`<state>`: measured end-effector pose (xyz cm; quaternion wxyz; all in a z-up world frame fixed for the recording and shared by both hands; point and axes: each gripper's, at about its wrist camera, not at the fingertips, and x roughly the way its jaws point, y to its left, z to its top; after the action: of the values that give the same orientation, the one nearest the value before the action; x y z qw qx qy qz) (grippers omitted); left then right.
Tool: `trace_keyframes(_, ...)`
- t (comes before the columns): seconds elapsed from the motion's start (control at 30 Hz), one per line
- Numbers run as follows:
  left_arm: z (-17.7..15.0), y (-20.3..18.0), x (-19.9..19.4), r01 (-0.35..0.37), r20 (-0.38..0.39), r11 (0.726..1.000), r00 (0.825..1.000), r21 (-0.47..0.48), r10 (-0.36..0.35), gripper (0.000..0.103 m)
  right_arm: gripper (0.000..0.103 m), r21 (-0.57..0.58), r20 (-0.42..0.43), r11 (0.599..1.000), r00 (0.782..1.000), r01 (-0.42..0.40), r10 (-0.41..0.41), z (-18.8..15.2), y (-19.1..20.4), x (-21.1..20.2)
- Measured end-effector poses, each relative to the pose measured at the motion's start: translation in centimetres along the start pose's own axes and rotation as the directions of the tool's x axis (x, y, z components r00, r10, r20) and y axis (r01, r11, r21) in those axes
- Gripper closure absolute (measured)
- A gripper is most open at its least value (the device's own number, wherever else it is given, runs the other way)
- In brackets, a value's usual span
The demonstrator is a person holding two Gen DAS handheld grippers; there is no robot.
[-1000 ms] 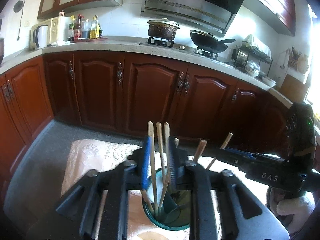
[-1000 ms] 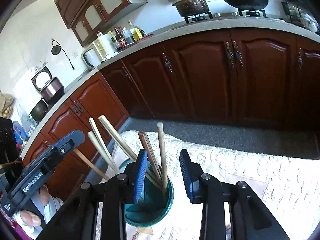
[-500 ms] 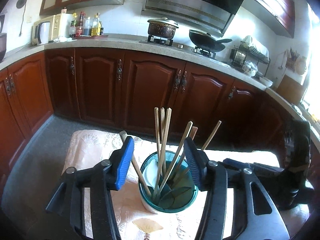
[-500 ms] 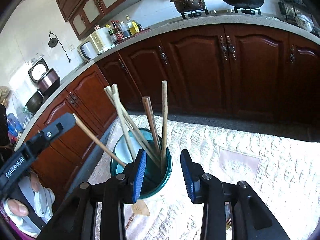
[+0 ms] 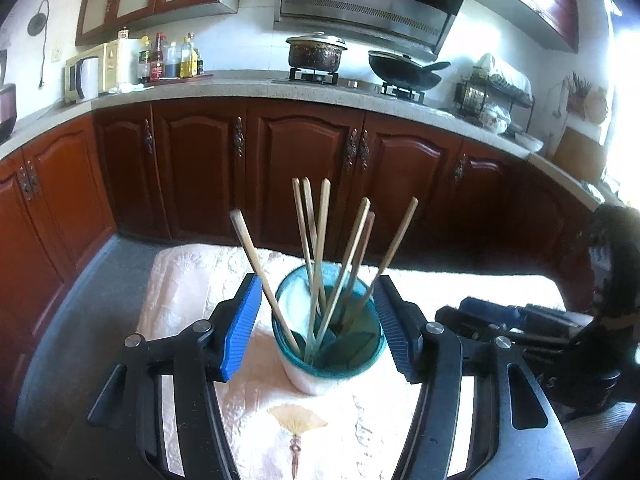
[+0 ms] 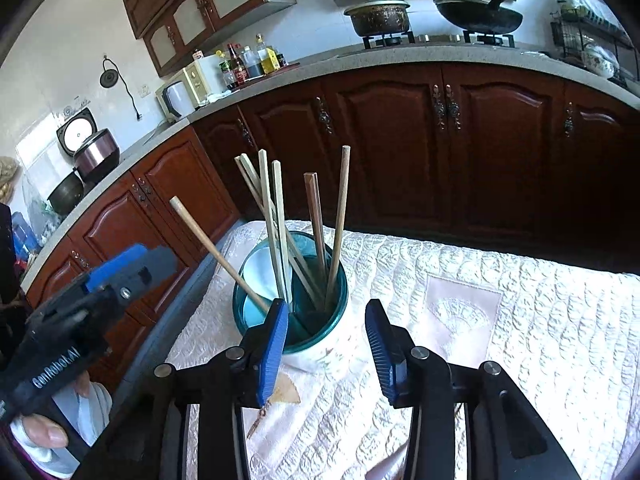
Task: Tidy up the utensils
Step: 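Raise both open grippers away from the holder, then move both open grippers down toward the metal spoon and fork on the cloth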
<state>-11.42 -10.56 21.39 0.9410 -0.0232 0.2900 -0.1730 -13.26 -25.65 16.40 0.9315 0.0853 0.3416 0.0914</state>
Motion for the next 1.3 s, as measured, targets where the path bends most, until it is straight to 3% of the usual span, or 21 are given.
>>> trace_keyframes(0.83,-4.2,-5.8,-1.9,0.042,-0.042,0.994,0.998,0.098,-0.038,0.045,0.062,0.032,0.01,0.991,0.991,0.133,-0.134,-4.9,-2.5,-5.8)
trace_keyframes(1.3,-6.1,-7.3,0.6,0.069,-0.13,0.99,0.99,0.125,-0.052,0.045,0.061,0.085,-0.066,0.982,0.984,0.168,-0.163,-8.2,-6.0,-3.9)
